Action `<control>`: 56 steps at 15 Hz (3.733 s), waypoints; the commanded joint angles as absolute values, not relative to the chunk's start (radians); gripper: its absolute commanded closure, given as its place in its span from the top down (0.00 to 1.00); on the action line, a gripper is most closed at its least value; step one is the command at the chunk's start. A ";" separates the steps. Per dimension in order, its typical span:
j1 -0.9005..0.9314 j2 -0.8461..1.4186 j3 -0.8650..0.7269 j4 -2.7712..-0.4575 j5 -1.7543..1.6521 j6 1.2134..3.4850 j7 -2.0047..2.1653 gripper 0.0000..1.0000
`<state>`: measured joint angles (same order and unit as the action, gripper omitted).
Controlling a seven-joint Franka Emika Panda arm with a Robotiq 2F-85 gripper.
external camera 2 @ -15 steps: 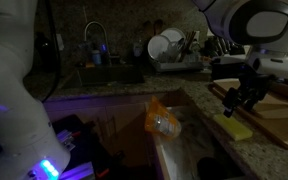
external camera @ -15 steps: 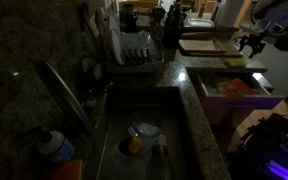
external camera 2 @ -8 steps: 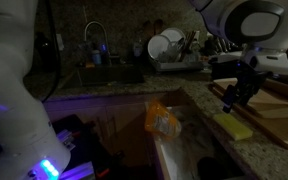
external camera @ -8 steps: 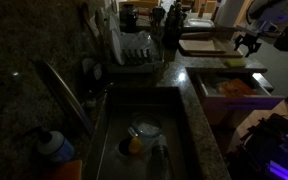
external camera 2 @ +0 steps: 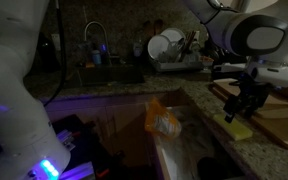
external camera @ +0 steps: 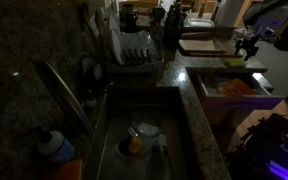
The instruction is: Move the sponge to the front of the sink
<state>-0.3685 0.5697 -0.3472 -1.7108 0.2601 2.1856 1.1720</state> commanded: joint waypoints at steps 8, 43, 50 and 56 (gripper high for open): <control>-0.390 0.692 -0.370 -1.545 0.209 1.957 1.320 1.00; -0.363 0.709 -0.363 -1.547 0.172 2.120 1.312 0.06; -0.222 0.547 -0.384 -1.598 -0.025 1.921 1.323 0.05; -0.100 0.301 -0.326 -1.813 -0.270 1.854 1.238 0.05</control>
<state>-0.1369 0.4649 -0.3609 -1.6203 -0.1840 1.8146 1.2958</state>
